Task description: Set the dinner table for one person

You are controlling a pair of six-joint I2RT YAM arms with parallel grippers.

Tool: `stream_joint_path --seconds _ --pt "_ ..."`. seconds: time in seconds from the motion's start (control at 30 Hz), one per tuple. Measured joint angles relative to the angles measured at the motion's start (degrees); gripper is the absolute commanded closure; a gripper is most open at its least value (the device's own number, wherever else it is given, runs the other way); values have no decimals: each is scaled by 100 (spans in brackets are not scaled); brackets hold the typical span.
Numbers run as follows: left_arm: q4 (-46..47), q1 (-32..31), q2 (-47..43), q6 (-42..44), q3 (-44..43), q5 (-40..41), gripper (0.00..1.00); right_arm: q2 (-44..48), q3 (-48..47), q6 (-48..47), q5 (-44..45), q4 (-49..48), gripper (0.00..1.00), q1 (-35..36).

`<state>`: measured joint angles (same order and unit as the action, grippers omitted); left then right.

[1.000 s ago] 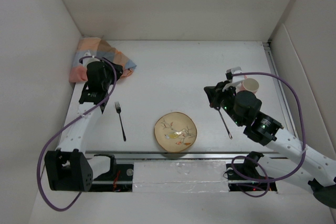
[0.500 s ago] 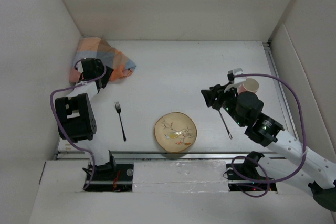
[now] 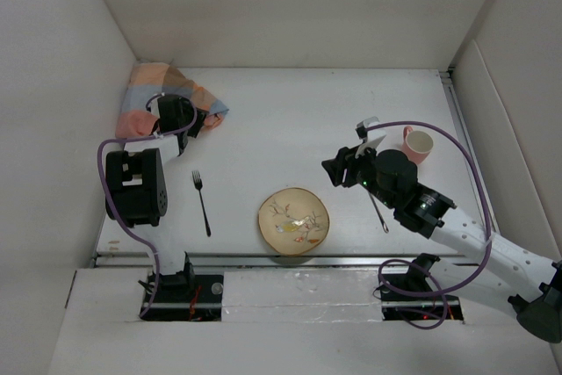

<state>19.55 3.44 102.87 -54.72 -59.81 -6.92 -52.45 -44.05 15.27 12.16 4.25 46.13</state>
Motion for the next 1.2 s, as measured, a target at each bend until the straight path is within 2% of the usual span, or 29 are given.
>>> stream_joint_path --seconds 0.03,0.1,0.13,0.37,0.47,0.57,0.6,0.63,0.67,0.7,0.77,0.87,0.93,1.0,1.03,1.07,1.2 --pt "11 -15 87 -15 -46 39 75 -15 0 0 -20 -2 47 0" --pt "17 -46 289 -17 -140 122 94 -24 0 0 -55 -4 47 0" --pt "13 -59 374 4 -164 155 100 -24 0 0 -61 -9 47 0" --pt "-101 -398 623 72 -483 186 100 -31 0 -2 33 -103 47 0" --pt "-127 -955 835 164 -1217 -24 100 -133 -22 -9 127 -223 47 -37" --pt "-212 -1683 1335 398 -2452 -345 99 -374 -105 -13 247 -240 47 -83" --pt "-289 -1945 1539 527 -2935 -461 78 -461 -138 -9 299 -243 48 -90" --pt "-352 -2188 1735 673 -3366 -590 66 -529 -164 -4 363 -243 48 -116" --pt "-426 -2393 1891 809 -3738 -726 42 -579 -170 -2 407 -245 48 -142" --pt "-476 -2597 2020 938 -4013 -846 34 -612 -177 4 442 -243 47 -164" --pt "-562 -2909 2109 1078 -4190 -1067 27 -651 -179 20 501 -243 47 -240" --pt "-723 -3014 2090 1259 -3989 -1252 24 -656 -179 66 555 -249 48 -380" --pt "-791 -2911 1923 1357 -3506 -1167 28 -673 -179 114 586 -260 51 -520" --pt "-767 -2774 1545 1401 -2691 -876 39 -734 -179 168 614 -284 70 -688" --pt "-831 -2717 1259 1403 -2201 -710 45 -791 -177 216 616 -304 83 -789" --pt "-822 -2658 922 1364 -1683 -439 65 -855 -177 260 605 -317 100 -876" --pt "-839 -2787 -726 1043 26 708 69 -1067 -177 422 511 -339 98 -1104"
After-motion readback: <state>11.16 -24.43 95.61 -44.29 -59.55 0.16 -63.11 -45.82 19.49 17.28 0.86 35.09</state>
